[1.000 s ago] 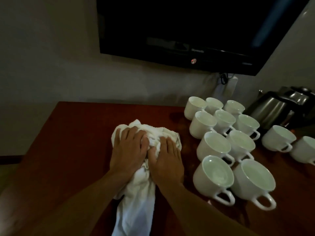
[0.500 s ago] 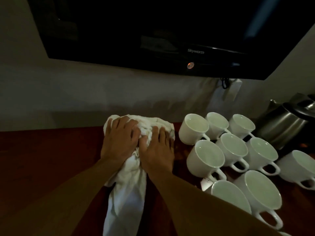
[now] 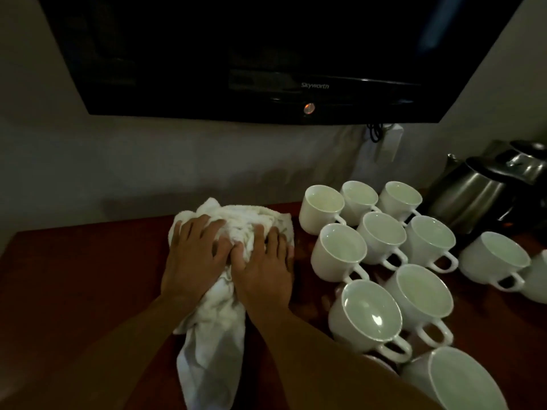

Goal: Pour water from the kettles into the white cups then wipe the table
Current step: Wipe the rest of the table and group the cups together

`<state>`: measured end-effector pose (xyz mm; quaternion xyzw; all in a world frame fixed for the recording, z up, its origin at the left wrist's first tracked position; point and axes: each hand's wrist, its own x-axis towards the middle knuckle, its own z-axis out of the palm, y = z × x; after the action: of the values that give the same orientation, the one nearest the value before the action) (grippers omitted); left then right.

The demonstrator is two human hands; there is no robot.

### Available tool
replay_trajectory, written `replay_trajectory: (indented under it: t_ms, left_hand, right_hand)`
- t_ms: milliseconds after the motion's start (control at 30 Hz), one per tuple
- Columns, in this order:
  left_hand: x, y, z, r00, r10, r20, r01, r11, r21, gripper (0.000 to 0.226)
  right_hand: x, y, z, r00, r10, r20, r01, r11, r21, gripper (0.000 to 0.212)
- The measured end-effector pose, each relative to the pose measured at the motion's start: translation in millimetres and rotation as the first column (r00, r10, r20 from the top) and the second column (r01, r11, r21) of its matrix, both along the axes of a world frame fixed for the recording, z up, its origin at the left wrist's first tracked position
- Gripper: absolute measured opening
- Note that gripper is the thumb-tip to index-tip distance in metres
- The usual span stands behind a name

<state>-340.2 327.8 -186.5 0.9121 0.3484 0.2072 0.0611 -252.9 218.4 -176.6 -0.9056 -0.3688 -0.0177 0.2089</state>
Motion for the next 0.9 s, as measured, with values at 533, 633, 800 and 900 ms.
replay_trajectory:
  t_ms: [533, 633, 800, 900]
  left_hand:
    - [-110.4, -128.4, -10.8, 0.943, -0.028, -0.33, 0.073, 0.99, 0.123, 0.059]
    - [-127.9, -150.9, -8.6, 0.954, 0.007, -0.299, 0.021, 0.996, 0.089, 0.058]
    - [-148.7, -187.5, -4.4, 0.966, 0.035, -0.255, -0.02, 0.998, 0.061, 0.058]
    - [-158.8, -204.2, -4.6, 0.965, 0.033, -0.26, -0.018, 0.998, 0.056, 0.059]
  right_hand:
    - [-105.3, -128.6, -4.0, 0.999, -0.041, 0.024, 0.041, 0.999, -0.023, 0.07]
    - [-122.4, -155.2, 1.7, 1.0, -0.003, -0.002, 0.003, 1.0, -0.002, 0.074]
    - [-139.1, -192.2, 9.2, 0.994, 0.066, -0.084, -0.07, 0.996, -0.052, 0.081]
    - [-148.4, -208.4, 9.3, 0.993, 0.074, -0.096, -0.081, 0.994, -0.075, 0.083]
